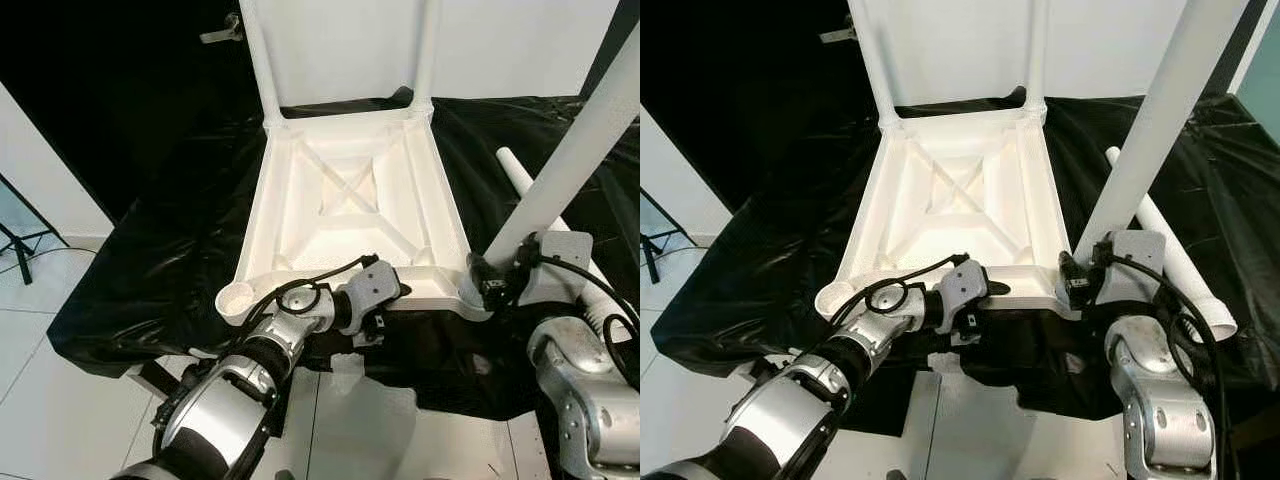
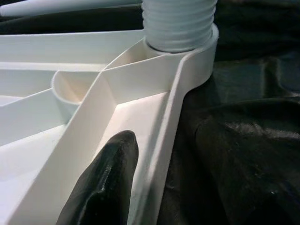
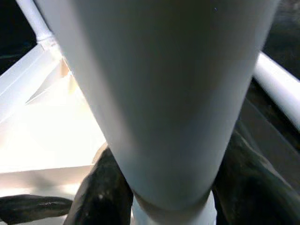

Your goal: Building children table

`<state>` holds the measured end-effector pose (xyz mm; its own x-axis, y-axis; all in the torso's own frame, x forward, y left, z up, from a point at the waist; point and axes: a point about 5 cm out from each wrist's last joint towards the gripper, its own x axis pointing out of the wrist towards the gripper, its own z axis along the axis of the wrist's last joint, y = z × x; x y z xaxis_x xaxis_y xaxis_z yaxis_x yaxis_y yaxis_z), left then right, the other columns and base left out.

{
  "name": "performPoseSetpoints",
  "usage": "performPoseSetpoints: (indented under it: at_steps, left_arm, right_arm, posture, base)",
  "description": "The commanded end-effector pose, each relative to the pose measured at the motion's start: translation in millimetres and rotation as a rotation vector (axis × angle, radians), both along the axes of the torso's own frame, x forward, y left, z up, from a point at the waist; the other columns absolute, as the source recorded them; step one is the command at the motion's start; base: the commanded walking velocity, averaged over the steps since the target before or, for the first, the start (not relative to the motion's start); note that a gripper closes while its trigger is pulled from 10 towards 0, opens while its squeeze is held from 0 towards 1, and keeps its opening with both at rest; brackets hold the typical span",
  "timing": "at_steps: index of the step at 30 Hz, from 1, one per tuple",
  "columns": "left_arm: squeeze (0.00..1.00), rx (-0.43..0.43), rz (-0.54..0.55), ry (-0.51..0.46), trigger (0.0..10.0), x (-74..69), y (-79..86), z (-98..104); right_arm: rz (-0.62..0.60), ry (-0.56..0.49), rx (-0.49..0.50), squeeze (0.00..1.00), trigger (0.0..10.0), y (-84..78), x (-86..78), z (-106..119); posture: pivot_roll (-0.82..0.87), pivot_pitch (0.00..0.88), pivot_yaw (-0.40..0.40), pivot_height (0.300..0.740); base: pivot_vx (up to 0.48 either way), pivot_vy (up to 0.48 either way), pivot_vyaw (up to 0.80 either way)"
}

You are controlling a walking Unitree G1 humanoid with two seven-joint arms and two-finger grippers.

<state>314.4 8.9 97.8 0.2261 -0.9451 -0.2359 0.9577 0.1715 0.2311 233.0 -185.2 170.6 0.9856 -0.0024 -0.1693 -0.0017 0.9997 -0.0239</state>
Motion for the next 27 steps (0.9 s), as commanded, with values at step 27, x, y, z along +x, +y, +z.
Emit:
performPoseSetpoints:
  at_steps: [27]
  left_arm:
    - [0.0,-0.008,-0.112,0.033,10.0,-10.7,-5.5,-4.0]
  right_arm:
    - [0.365,0.409,-0.156,0.0,10.0,-3.3,-1.5,-26.6]
  posture:
    - [-0.22,0.005,0.077,0.74]
  base:
    - [0.0,0.0,0.0]
